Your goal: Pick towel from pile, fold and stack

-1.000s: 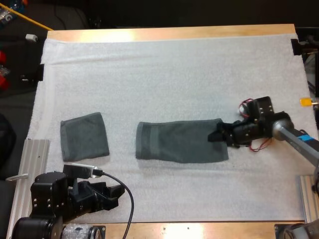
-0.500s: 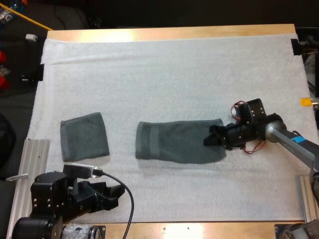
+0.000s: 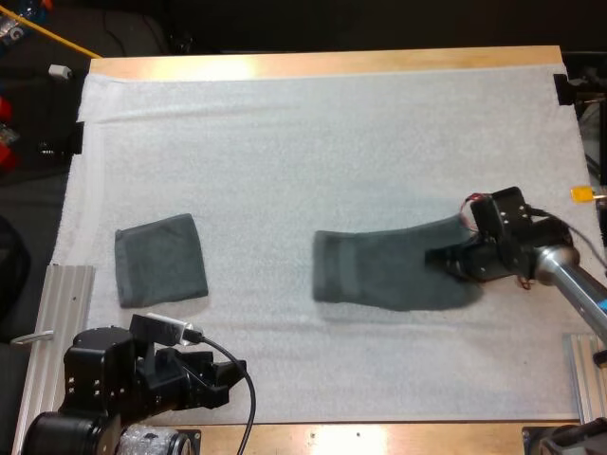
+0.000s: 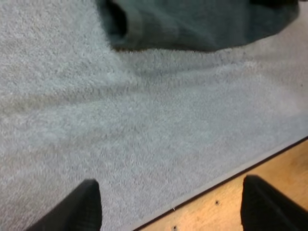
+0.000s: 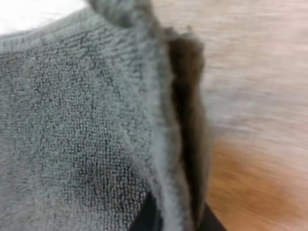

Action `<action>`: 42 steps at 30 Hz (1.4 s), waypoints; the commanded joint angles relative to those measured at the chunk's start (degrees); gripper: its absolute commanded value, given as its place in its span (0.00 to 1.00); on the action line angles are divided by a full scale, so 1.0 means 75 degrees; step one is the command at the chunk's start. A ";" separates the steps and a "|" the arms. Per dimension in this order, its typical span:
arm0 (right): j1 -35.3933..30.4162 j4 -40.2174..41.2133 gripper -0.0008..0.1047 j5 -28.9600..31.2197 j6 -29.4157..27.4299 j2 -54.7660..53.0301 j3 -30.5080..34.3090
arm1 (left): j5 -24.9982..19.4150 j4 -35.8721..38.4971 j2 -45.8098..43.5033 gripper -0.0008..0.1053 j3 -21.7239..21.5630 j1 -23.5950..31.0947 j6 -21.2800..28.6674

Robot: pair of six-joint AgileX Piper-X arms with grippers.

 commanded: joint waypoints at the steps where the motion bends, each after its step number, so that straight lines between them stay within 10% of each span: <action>1: 0.0011 0.0452 0.01 0.0642 -0.0125 -0.0216 -0.0012 | 0.0103 -0.0021 -0.0035 0.57 -0.0061 -0.0049 0.0050; 12: 0.0213 0.1238 0.01 0.0610 -0.0266 -0.1189 -0.0086 | 0.0153 -0.0252 -0.0035 0.57 -0.0061 -0.0536 0.0050; 27: 0.2150 -0.1258 0.01 -0.0246 0.2526 -0.0808 -0.0090 | 0.0247 -0.0251 -0.0035 0.57 -0.0061 -0.0718 0.0050; 42: 0.2408 -0.2005 0.01 -0.0754 0.3438 0.0568 -0.0097 | 0.0428 -0.0106 -0.0035 0.57 -0.0061 -0.0849 0.0050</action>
